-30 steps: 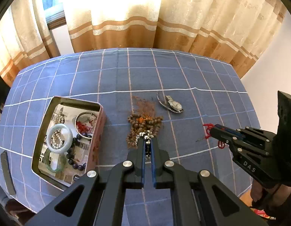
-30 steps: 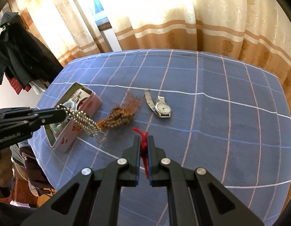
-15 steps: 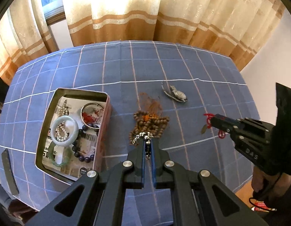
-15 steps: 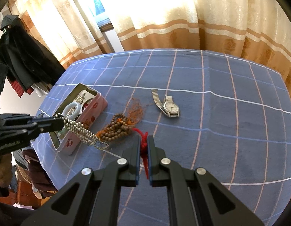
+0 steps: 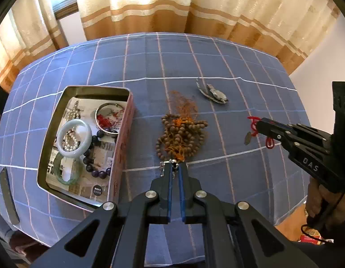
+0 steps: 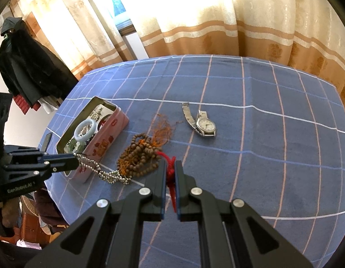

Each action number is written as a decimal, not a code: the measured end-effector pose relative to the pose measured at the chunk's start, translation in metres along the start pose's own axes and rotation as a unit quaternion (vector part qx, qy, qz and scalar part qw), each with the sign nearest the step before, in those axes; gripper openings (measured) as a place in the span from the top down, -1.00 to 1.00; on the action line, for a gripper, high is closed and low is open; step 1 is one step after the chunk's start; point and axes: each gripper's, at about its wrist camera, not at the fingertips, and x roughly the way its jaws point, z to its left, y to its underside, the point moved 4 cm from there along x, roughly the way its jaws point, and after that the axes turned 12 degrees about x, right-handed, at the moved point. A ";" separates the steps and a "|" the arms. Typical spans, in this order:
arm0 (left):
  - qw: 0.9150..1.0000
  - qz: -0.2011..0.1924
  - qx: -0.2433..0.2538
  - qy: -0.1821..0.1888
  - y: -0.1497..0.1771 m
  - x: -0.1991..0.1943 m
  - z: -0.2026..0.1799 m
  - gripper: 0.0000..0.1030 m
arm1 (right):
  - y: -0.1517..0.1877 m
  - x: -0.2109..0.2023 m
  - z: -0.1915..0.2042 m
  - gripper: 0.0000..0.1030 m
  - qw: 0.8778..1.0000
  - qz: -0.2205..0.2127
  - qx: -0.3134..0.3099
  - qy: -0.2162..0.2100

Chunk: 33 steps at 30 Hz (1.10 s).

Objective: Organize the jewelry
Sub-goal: 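Carry the ball chain and red tassel over the tin with both tools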

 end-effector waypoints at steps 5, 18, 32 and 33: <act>0.999 -0.027 -0.016 -0.008 -0.003 -0.017 0.006 0.92 | 0.001 0.002 0.000 0.82 1.000 0.003 -0.003 -0.001; 0.994 -0.108 -0.018 -0.020 -0.036 -0.090 0.015 0.92 | -0.018 -0.008 0.029 0.82 0.999 -0.013 -0.032 -0.025; 0.988 -0.138 -0.055 -0.052 -0.037 -0.121 0.062 0.92 | -0.039 -0.006 0.080 0.82 0.996 -0.017 -0.073 -0.058; 0.987 -0.137 -0.058 -0.057 -0.035 -0.122 0.066 0.92 | -0.041 -0.006 0.084 0.82 0.995 -0.017 -0.076 -0.061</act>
